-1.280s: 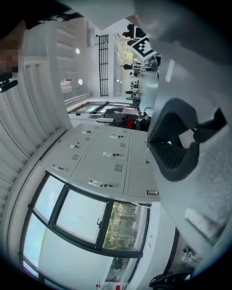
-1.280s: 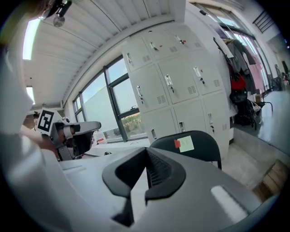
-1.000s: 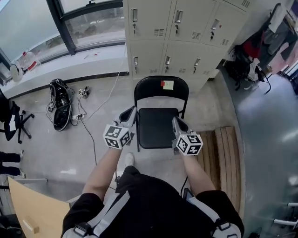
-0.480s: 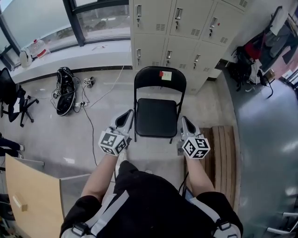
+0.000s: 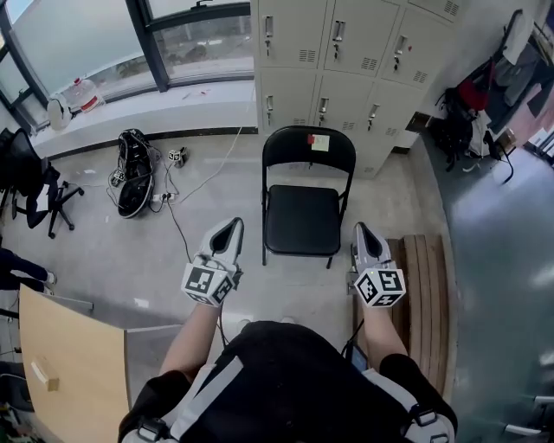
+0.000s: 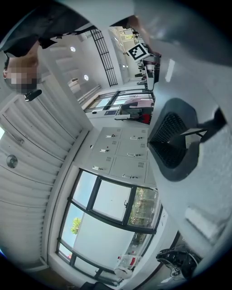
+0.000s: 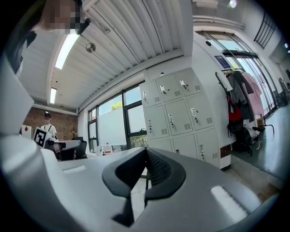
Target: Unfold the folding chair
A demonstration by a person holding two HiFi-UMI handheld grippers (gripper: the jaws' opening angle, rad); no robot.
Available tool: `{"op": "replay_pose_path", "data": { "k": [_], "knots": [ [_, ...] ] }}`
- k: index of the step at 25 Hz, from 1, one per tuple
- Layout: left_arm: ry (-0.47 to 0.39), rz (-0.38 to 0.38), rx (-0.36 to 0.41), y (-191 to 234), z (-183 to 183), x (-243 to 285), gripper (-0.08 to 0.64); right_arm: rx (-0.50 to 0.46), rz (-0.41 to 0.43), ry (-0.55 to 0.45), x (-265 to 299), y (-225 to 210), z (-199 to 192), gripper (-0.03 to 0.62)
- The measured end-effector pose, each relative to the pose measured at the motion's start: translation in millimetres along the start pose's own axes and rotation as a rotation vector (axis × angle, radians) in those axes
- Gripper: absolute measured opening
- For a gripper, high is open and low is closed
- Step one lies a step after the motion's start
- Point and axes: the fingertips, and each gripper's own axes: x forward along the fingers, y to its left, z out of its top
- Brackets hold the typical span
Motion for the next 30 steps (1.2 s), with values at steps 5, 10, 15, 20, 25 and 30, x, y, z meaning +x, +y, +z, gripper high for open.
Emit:
{"op": "replay_pose_path", "data": {
  "k": [5, 10, 15, 20, 25, 30],
  "knots": [
    [-0.024, 0.032, 0.000, 19, 12, -28, 0.000, -0.025, 0.014, -0.029, 8, 32, 5, 0.003],
    [-0.029, 0.033, 0.000, 31, 18, -51, 0.000, -0.035, 0.026, -0.039, 11, 64, 6, 0.003],
    [-0.033, 0.008, 0.008, 36, 18, -67, 0.000, -0.042, 0.015, -0.040, 9, 79, 5, 0.003],
    [-0.042, 0.020, -0.032, 47, 17, -71, 0.000, -0.056, 0.005, -0.036, 4, 83, 6, 0.003],
    [-0.062, 0.006, -0.032, 50, 27, -69, 0.000, -0.054, -0.004, -0.030, 1, 86, 3, 0.003],
    [-0.055, 0.005, -0.029, 52, 30, -71, 0.000, -0.053, 0.009, -0.023, 7, 92, 4, 0.003]
  ]
}}
